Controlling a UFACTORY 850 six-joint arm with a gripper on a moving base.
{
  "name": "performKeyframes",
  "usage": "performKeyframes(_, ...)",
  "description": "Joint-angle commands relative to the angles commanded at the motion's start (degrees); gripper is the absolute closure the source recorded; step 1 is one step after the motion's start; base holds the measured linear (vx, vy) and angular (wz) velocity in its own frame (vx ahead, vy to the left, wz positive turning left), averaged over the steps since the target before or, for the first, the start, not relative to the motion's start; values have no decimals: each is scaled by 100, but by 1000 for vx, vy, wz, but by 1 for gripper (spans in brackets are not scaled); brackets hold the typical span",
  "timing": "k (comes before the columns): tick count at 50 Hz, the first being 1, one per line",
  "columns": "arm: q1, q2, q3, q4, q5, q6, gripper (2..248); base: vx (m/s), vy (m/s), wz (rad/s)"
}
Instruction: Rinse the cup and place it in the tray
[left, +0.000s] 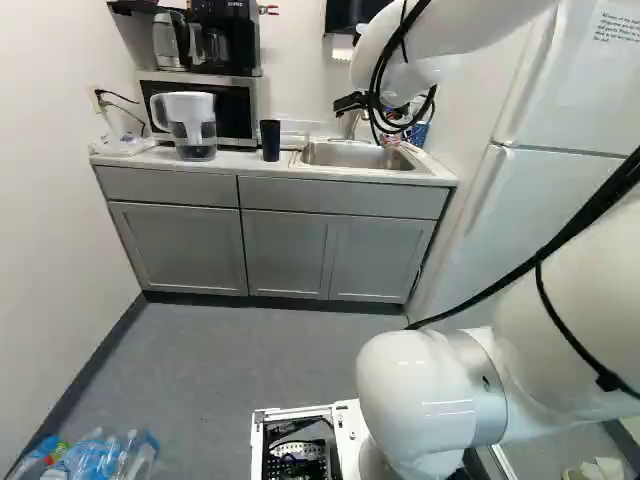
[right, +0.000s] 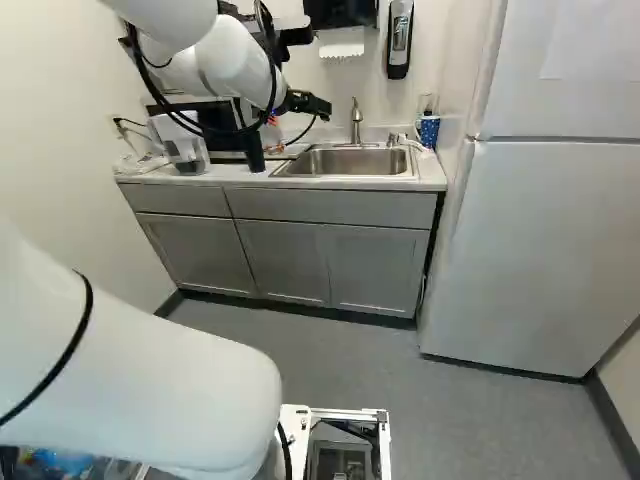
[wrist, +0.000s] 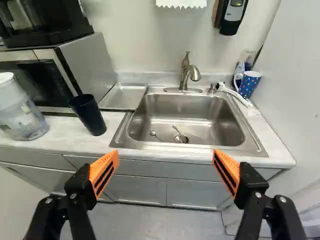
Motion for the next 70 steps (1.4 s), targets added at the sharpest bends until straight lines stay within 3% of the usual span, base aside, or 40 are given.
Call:
performKeyframes(20,0,0,0,0,0,0,3,15,-5,60)
performKeyframes(70,0,0,0,0,0,0,3,131,-106,-9)
